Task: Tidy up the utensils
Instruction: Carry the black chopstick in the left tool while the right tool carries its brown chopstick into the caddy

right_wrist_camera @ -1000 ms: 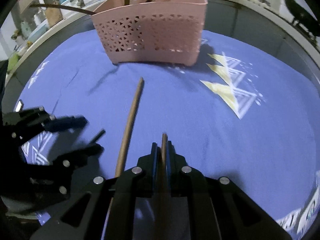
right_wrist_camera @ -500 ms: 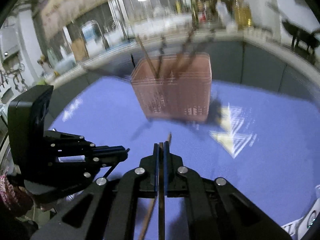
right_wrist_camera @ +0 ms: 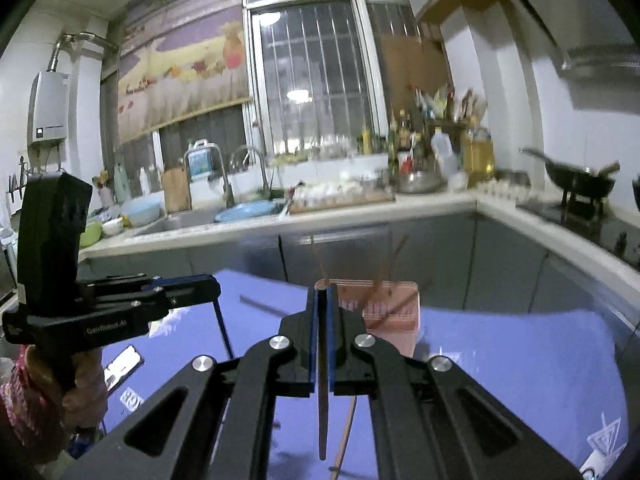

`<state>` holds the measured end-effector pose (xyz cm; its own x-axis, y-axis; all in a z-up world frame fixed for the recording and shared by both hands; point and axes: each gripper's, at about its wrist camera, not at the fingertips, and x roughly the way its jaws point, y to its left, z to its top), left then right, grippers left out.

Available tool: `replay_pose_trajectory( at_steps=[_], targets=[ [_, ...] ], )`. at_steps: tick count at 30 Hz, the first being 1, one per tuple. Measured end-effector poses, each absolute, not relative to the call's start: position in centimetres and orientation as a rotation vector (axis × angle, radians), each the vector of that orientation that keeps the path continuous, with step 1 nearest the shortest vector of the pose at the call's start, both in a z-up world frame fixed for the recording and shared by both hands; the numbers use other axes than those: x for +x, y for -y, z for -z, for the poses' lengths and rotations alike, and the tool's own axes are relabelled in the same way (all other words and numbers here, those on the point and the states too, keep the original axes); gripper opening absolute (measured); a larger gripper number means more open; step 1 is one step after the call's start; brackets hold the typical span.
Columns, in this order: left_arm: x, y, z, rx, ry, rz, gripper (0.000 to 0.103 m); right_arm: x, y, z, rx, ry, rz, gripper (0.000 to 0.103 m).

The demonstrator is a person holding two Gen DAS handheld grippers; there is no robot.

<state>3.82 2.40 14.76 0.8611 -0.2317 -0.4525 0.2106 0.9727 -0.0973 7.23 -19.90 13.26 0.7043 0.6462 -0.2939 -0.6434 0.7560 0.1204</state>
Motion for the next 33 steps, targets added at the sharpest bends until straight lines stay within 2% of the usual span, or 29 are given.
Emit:
replay_pose_trajectory(
  at_steps=[10, 16, 19, 30, 31, 32, 33],
  targets=[
    [9.2, -2.7, -22.8, -0.017, -0.348, 0.157, 0.004, 12.2, 16.4, -19.5, 0.027, -0.252, -0.695, 0.004],
    [13.2, -3.5, -25.2, -0.008, -0.287, 0.083, 0.004, 16.2, 13.9, -21.5, 0.061, -0.214, -0.650, 0.004],
    [15.3, -4.0, -24.2, -0.013, -0.303, 0.064, 0.004, 17.7, 13.1, -20.9, 0.072, -0.202, -0.622, 0.004],
    [19.3, -4.4, -15.3, -0.004, -0.517, 0.053, 0.005, 20.1, 11.9, -13.6, 0.048, -0.392, -0.635, 0.007],
    [19.3, -4.3, -15.0, -0.008, -0.529, 0.052, 0.011, 20.1, 11.9, -13.4, 0.049, -0.416, -0.643, 0.008],
    [19.1, -4.4, -15.0, -0.016, -0.540, 0.051, 0.026, 19.9, 11.8, -13.2, 0.048, -0.430, -0.649, 0.012],
    [18.8, -4.4, -15.0, -0.023, -0.538, 0.050, 0.035, 19.7, 11.8, -13.3, 0.048, -0.444, -0.655, 0.018]
  ],
)
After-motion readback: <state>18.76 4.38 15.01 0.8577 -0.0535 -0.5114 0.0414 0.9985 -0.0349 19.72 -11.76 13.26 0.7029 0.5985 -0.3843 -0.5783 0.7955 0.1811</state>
